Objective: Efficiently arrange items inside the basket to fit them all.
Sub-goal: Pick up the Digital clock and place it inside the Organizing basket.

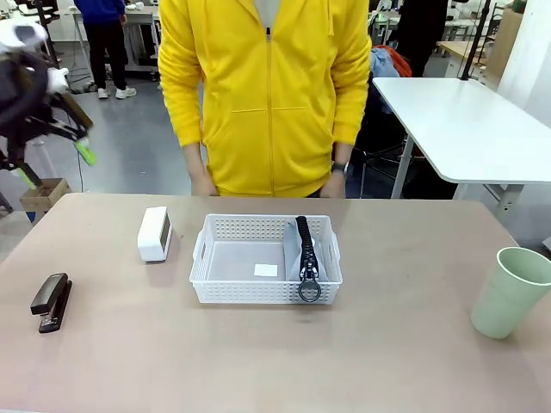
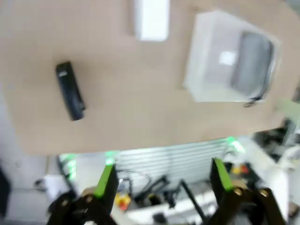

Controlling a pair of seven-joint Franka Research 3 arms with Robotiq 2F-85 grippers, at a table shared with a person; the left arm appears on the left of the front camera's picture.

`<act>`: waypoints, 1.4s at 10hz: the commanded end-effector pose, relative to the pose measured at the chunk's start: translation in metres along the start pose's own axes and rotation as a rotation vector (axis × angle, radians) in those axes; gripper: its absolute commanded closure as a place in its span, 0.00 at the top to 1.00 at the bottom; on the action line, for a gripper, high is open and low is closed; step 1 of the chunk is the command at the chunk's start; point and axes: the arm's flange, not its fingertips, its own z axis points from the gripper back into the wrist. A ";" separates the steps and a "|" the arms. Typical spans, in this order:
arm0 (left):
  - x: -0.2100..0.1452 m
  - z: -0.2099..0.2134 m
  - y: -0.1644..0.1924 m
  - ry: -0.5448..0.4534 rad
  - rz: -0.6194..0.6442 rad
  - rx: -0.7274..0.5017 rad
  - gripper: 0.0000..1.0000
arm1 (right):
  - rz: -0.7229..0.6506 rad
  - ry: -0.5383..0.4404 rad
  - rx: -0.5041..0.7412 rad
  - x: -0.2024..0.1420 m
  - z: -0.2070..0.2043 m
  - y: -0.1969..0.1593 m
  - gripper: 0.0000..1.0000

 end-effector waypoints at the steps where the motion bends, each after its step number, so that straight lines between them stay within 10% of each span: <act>1: 0.028 -0.009 -0.018 0.102 -0.032 0.221 1.00 | 0.030 -0.011 0.017 0.003 0.001 0.002 1.00; 6: 0.066 -0.087 -0.068 -0.355 -0.198 0.188 1.00 | 0.030 -0.011 0.017 0.003 0.001 0.002 1.00; 14: 0.079 -0.088 -0.075 -0.349 -0.183 0.207 1.00 | 0.030 -0.011 0.017 0.003 0.001 0.002 1.00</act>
